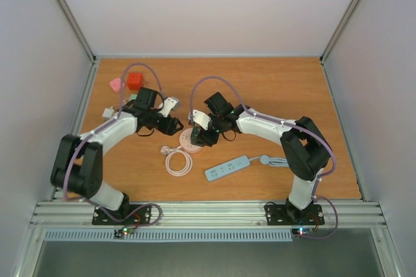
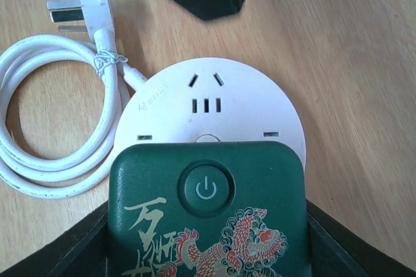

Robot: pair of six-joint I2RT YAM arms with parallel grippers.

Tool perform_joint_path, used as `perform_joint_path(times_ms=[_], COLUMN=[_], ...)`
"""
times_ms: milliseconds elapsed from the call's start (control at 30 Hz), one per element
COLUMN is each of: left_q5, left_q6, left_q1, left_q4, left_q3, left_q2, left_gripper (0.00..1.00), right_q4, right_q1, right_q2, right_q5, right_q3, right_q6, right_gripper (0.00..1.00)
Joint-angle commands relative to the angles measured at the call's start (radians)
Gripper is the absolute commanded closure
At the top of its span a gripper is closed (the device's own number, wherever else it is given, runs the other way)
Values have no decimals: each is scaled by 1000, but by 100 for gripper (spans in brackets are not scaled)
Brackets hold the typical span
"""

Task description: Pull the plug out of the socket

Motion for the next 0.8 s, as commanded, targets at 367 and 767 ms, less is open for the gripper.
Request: perform_joint_path(times_ms=[367, 767], left_q5=[225, 153], left_q6=[559, 858], left_q1=[-52, -142], left_q4=[368, 488], left_q3=[-472, -506], left_q2=[-447, -356], left_gripper=[24, 43], right_q4=[-33, -44], right_q1=[-24, -26], right_q2=[-62, -76], right_q5=[-98, -127], right_q3=[-31, -69], right_q6=[-33, -103], right_gripper=[98, 98])
